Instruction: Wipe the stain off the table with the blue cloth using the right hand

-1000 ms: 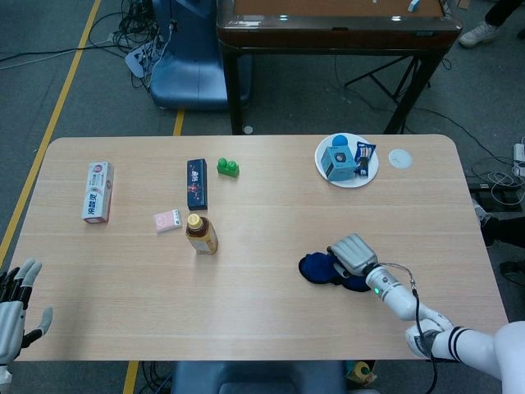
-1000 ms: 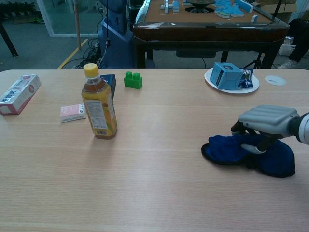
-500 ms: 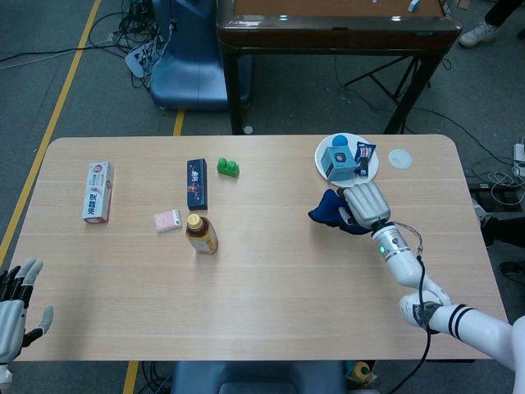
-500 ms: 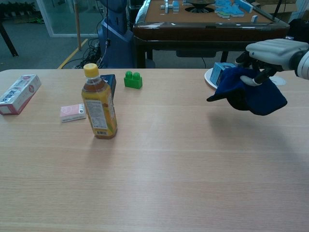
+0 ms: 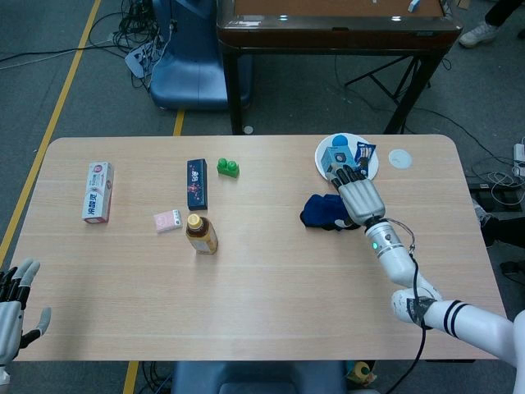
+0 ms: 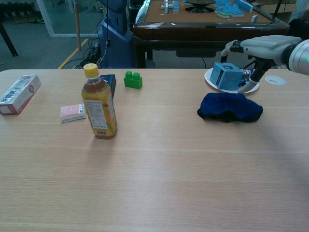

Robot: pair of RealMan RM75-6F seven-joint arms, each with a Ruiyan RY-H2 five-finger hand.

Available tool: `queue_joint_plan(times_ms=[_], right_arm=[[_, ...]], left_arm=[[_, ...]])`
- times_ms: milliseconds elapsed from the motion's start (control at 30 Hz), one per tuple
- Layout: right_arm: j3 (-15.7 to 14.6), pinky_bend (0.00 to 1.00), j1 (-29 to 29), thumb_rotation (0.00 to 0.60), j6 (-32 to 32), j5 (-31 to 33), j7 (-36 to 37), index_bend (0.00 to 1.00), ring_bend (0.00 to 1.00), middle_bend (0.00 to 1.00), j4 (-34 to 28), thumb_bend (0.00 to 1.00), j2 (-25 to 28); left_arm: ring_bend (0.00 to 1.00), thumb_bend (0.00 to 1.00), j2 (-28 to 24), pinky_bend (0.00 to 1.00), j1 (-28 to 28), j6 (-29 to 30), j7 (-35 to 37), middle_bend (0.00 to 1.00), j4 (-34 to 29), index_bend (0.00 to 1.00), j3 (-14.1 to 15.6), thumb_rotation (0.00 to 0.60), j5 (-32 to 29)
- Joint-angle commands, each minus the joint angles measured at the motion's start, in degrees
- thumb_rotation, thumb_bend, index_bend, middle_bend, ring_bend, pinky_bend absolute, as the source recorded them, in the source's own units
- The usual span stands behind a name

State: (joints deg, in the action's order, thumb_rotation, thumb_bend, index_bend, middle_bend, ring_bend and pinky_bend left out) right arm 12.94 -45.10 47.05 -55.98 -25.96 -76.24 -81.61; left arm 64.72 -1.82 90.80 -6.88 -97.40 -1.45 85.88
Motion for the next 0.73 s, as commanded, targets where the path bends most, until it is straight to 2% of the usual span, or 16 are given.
queue_joint_plan(times_ms=[33,267,467,733], right_arm=[[-1.56,0.19,2.26,0.600,3.95,-3.70,1.17,0.00,0.00,0.00,-4.04,0.00,2.79],[-5.00,0.19,9.28,0.600,14.38,-10.33,3.51,0.00,0.04,0.08,-11.33,0.06,8.09],[-9.18,0.19,15.94,0.600,21.77,-14.59,3.59,0.00,0.07,0.12,-17.31,0.07,12.93],[-13.65,0.19,24.73,0.600,32.77,-21.97,5.26,0.00,0.09,0.14,-20.69,0.07,16.80]], left_arm=[[0.00,0.38,0.08,0.00,0.09,-0.11,0.08,0.00,0.16,0.00,-0.06,0.600,-0.04],[0.00,0.38,0.24,0.00,0.55,-0.53,0.24,0.00,0.79,0.00,-0.43,0.600,-0.23],[0.00,0.38,0.37,0.00,1.11,-1.15,0.32,0.00,1.41,0.00,-0.92,0.600,-0.77],[0.00,0.38,1.21,0.00,2.17,-2.06,0.09,0.00,2.28,0.00,-1.40,0.600,-0.81]])
